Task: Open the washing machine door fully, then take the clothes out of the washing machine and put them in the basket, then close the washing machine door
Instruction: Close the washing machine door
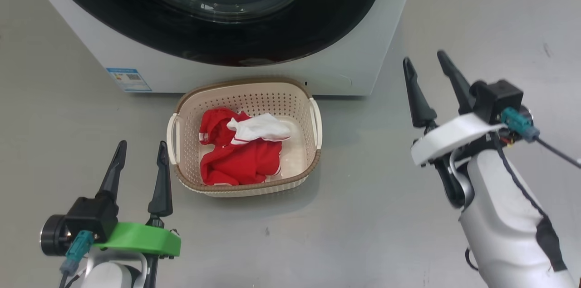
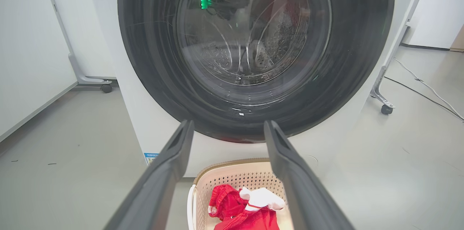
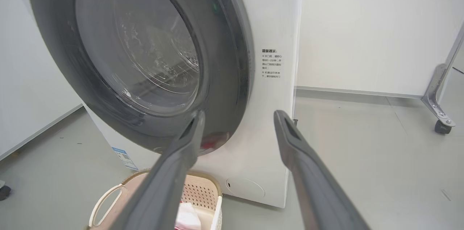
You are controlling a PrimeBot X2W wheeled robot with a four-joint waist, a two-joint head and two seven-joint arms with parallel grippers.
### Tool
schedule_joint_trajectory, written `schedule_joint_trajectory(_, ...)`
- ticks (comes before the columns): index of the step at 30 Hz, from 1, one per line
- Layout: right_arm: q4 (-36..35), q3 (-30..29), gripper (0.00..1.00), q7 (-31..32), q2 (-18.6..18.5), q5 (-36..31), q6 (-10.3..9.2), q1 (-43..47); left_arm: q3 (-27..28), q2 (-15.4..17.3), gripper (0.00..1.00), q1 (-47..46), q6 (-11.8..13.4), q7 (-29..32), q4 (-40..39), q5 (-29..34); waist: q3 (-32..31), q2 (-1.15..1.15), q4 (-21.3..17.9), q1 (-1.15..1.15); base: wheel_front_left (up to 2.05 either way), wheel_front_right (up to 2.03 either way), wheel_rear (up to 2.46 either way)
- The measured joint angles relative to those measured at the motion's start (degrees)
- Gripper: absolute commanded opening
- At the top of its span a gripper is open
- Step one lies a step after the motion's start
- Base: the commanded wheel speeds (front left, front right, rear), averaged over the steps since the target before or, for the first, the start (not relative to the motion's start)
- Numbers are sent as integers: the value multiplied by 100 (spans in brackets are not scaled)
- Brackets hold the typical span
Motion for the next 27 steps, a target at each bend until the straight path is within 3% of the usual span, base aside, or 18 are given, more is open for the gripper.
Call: schedule_joint_trajectory(27, -840, 66, 100, 0, 79, 67, -202, 2086, -145, 8, 100, 810, 8, 130, 127, -4, -1007, 0, -442, 0, 0, 0, 0)
